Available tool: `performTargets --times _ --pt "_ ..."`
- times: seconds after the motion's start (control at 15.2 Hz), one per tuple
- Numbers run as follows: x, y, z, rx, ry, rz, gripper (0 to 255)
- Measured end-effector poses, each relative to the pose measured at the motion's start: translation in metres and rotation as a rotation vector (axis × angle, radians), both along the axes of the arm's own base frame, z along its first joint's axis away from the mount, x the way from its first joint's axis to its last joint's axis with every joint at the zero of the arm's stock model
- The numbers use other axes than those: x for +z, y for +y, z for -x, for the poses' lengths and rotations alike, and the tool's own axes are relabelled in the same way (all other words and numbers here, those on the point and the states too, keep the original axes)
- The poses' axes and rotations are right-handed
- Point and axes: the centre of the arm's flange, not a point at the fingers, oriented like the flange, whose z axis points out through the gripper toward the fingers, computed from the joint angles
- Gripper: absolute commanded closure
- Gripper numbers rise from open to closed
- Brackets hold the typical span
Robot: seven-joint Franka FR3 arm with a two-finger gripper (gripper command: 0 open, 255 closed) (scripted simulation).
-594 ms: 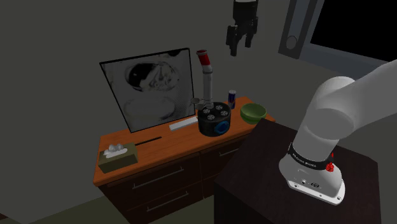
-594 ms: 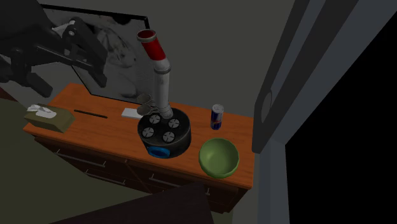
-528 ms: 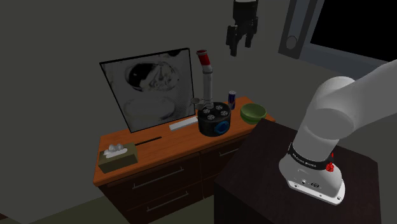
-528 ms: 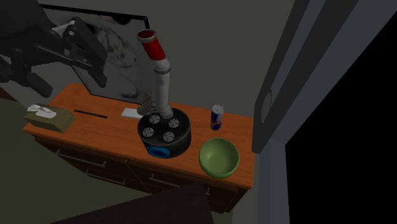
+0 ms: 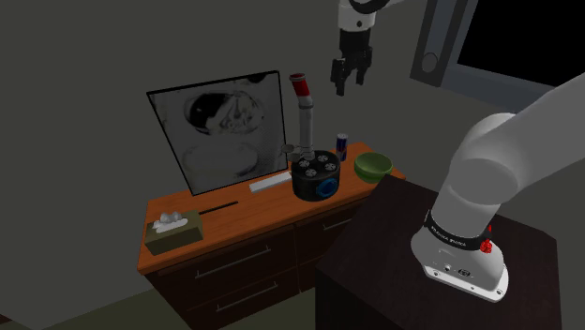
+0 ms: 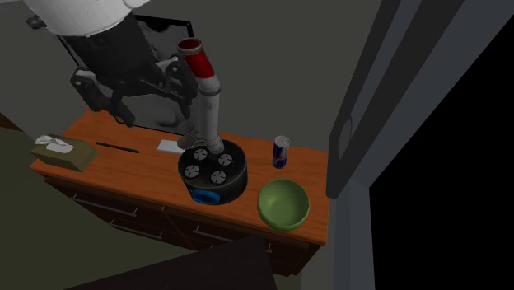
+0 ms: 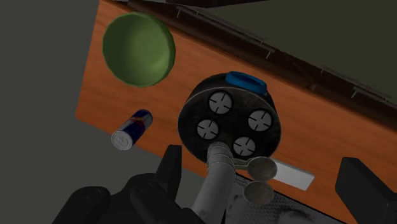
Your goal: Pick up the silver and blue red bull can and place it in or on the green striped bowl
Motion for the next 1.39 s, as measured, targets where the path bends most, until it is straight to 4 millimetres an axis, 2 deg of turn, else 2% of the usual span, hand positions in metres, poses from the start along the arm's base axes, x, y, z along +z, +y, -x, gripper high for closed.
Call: performTargets --times 0.46,0.92,1.39 --pt "-0.057 -0.061 -0.040 -0.030 0.008 -0.021 0" --pt "-0.127 -0.125 -0.072 -0.060 0.016 -0.043 0" --pt "-0.187 -0.187 -0.102 -0.091 0.023 -0.063 0"
